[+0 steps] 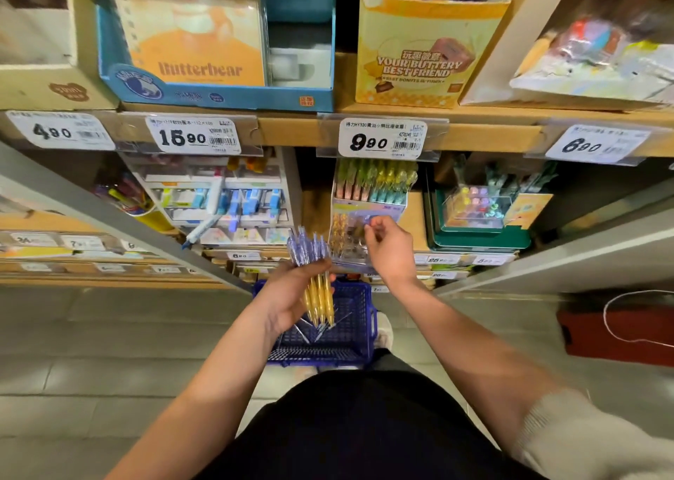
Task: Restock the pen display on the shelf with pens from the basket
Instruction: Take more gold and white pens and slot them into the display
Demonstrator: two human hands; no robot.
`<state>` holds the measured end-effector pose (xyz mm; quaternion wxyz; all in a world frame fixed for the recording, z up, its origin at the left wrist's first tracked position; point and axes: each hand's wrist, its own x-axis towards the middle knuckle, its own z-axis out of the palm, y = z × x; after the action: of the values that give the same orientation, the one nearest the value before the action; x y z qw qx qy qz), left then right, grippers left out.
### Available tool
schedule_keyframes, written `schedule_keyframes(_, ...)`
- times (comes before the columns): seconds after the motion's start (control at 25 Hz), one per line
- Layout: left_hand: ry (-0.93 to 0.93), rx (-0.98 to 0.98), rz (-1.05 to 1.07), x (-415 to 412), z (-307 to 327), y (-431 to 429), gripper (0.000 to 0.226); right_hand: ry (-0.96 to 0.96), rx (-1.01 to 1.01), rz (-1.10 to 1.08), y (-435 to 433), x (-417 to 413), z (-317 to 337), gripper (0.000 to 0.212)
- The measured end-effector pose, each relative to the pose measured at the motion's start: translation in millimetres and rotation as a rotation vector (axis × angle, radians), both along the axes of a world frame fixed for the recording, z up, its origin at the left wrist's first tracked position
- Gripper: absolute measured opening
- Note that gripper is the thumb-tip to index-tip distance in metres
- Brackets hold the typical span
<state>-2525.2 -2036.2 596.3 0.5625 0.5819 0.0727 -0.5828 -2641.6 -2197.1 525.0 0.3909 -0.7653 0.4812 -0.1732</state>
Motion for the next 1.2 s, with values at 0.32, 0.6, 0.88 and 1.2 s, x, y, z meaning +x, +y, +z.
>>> schedule_keyframes(0.32, 0.015, -0.021, 0.004, -3, -6, -2, 0.029, 0.229, 0.027, 0.001, -8, 17, -7, 0.018)
schedule_keyframes(0.6, 0.024, -0.059, -0.094, 0, -9, -11, 0.062, -0.029, 0.324, -0.041, -1, 1, 28, 0.010)
schedule_keyframes(0.88, -0.048, -0.091, -0.238, -5, -10, -24, 0.078, -0.186, 0.809, 0.123, 11, -11, 68, 0.014)
schedule_keyframes(1.2, 0.032, -0.061, -0.109, -2, -18, -31, 0.048, -0.460, 0.650, -0.180, -39, -27, 68, 0.016)
